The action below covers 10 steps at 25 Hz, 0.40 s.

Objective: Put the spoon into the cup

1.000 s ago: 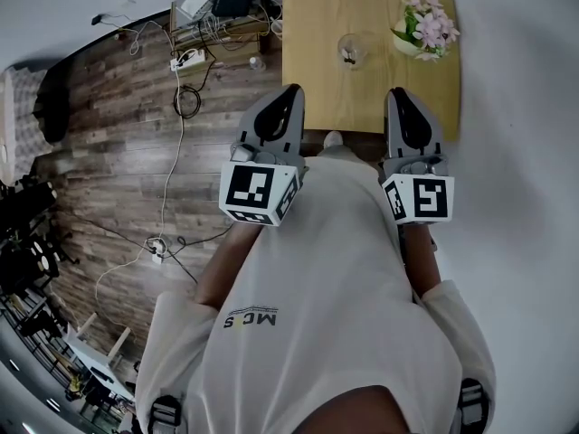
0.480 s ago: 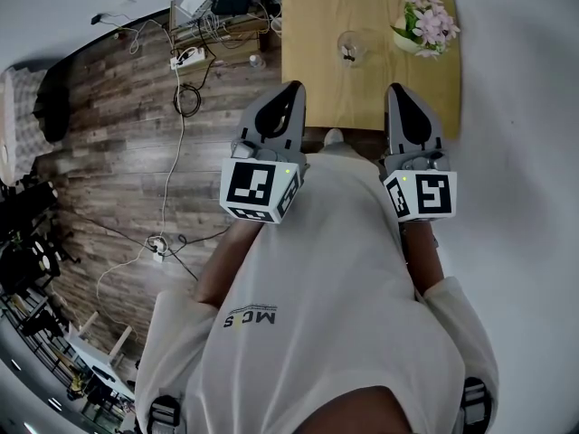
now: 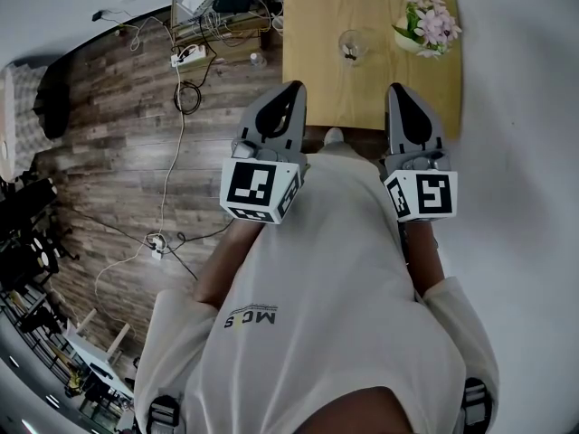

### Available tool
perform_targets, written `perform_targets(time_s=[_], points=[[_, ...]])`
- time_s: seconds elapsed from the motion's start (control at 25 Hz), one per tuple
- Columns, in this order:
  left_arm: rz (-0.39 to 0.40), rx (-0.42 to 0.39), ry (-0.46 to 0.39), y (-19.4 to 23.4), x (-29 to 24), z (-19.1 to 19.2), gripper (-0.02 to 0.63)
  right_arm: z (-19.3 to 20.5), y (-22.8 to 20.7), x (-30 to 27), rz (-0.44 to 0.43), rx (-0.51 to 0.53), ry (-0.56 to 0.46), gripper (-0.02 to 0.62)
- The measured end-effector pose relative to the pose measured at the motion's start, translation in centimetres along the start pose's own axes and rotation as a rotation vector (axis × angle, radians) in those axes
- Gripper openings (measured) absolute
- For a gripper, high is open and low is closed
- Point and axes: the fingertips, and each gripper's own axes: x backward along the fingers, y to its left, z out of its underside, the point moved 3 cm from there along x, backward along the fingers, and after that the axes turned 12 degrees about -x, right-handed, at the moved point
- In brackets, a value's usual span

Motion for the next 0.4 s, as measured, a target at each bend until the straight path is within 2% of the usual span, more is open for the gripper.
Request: perform_targets(time_s=[0.4], points=[[0.005, 0.001, 0.011, 0.28, -0.21, 0.34, 0.012, 0.33, 0.08, -0.49, 0.005, -0.001, 0.009, 0.031]])
